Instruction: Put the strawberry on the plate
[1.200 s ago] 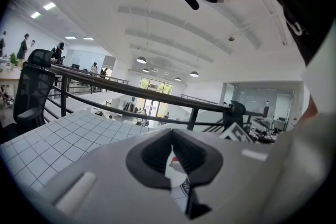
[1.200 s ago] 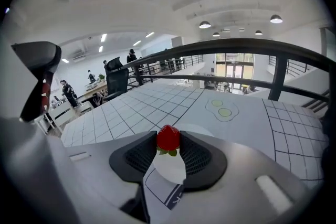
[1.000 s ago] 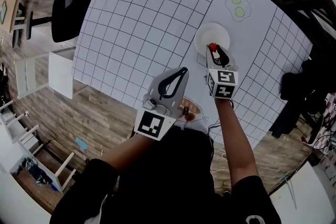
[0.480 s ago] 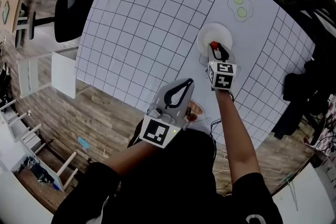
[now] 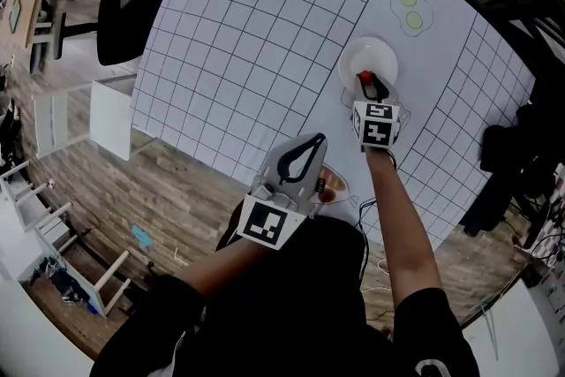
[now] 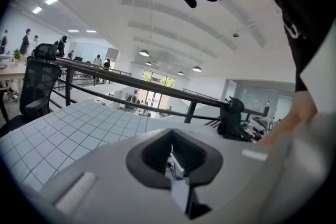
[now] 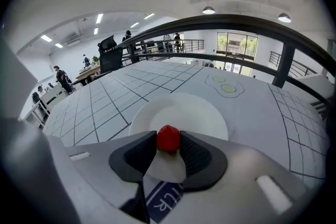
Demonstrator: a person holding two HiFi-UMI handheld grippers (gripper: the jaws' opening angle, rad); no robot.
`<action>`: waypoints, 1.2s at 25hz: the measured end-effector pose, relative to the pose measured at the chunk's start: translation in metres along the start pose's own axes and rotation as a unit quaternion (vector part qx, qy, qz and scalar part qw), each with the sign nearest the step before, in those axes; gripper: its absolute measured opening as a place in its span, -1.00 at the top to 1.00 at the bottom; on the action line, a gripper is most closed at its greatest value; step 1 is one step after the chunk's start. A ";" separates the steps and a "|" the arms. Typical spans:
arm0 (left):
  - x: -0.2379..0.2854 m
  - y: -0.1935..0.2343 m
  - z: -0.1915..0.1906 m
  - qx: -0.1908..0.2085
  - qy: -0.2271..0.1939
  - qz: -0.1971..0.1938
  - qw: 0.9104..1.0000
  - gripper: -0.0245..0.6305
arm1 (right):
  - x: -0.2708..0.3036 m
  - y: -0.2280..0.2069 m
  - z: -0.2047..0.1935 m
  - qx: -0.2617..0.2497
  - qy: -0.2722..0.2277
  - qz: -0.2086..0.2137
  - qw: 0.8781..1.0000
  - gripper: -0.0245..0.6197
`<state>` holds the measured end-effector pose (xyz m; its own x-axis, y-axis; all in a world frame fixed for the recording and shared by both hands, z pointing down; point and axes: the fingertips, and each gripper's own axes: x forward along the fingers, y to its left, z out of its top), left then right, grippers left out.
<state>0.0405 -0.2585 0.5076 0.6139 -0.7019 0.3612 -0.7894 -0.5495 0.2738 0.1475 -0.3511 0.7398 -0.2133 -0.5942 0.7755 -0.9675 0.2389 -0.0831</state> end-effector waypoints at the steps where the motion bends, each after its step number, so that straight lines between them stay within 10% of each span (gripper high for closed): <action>1: -0.001 0.001 0.001 -0.001 -0.001 0.003 1.000 0.90 | 0.000 0.000 -0.001 0.002 0.001 0.000 1.000 0.50; 30: -0.051 -0.016 0.034 0.022 -0.053 -0.007 0.998 0.90 | -0.125 0.029 0.033 0.051 -0.070 0.011 0.996 0.34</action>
<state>0.0220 -0.2297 0.4546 0.6244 -0.7363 0.2607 -0.7808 -0.5777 0.2381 0.1418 -0.2949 0.6200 -0.2451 -0.6929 0.6781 -0.9695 0.1779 -0.1686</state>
